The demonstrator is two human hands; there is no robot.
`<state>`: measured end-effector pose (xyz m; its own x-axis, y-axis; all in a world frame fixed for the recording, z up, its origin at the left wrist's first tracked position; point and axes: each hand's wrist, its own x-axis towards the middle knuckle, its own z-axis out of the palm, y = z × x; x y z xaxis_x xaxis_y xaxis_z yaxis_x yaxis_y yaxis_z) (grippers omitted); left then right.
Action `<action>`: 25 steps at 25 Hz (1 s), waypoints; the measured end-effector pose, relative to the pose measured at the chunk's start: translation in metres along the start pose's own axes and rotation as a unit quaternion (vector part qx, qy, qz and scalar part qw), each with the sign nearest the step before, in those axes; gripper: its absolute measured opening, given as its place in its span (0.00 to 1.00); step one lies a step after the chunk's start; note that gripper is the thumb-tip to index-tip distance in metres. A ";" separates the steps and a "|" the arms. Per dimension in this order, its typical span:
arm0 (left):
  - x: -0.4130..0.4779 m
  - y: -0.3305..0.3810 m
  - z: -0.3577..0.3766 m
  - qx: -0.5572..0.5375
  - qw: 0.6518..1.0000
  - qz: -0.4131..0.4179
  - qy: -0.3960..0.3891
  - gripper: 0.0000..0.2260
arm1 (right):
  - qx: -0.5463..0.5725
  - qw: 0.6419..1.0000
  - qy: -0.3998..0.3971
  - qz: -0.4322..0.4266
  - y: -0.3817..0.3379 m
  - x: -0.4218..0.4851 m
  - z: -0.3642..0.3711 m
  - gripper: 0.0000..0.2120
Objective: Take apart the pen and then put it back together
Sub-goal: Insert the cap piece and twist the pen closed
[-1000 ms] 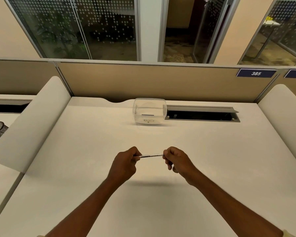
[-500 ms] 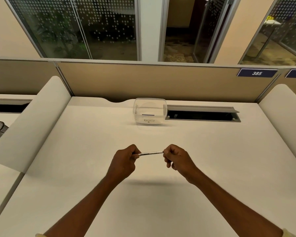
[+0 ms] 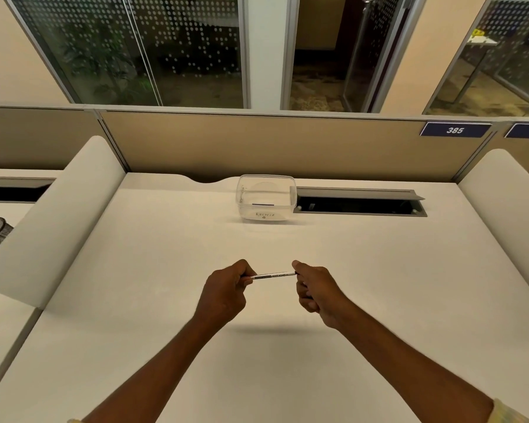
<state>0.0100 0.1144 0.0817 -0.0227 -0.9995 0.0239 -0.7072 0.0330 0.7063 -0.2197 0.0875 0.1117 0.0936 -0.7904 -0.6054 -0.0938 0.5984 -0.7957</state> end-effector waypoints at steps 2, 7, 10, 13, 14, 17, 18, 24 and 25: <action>0.002 0.002 -0.005 0.013 1.000 -0.004 -0.010 0.10 | -0.063 0.998 -0.010 -0.021 0.002 0.001 -0.007 0.25; 0.002 0.000 -0.007 -0.012 0.999 -0.029 -0.013 0.14 | -0.133 0.979 0.008 -0.157 0.006 -0.004 -0.008 0.20; -0.001 0.001 -0.004 -0.012 0.999 -0.030 -0.013 0.15 | -0.114 0.982 0.030 -0.145 0.005 -0.005 -0.001 0.24; -0.003 0.004 -0.005 0.003 1.000 -0.012 -0.009 0.13 | -0.052 0.997 0.009 -0.053 0.003 -0.006 0.002 0.25; -0.004 0.003 -0.006 0.007 1.000 -0.008 -0.009 0.11 | -0.047 0.999 -0.009 -0.024 0.001 -0.007 0.001 0.26; -0.006 -0.003 -0.009 0.012 1.000 -0.022 -0.011 0.10 | -0.105 0.993 -0.058 -0.019 0.000 -0.007 -0.005 0.27; -0.007 -0.006 -0.010 0.009 0.999 -0.031 -0.011 0.10 | -0.112 0.991 -0.066 -0.039 0.000 -0.006 -0.006 0.25; -0.010 -0.009 -0.010 -0.014 0.999 -0.040 0.002 0.12 | -0.185 0.968 0.030 -0.169 0.006 -0.006 0.003 0.08; -0.010 -0.009 -0.010 -0.013 0.999 -0.042 0.002 0.12 | -0.187 0.967 0.038 -0.169 0.005 -0.005 0.006 0.09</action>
<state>0.0236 0.1244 0.0815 0.0392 -0.9987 -0.0334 -0.6876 -0.0512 0.7243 -0.2152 0.0953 0.1104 0.1105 -0.9485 -0.2970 -0.4239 0.2253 -0.8772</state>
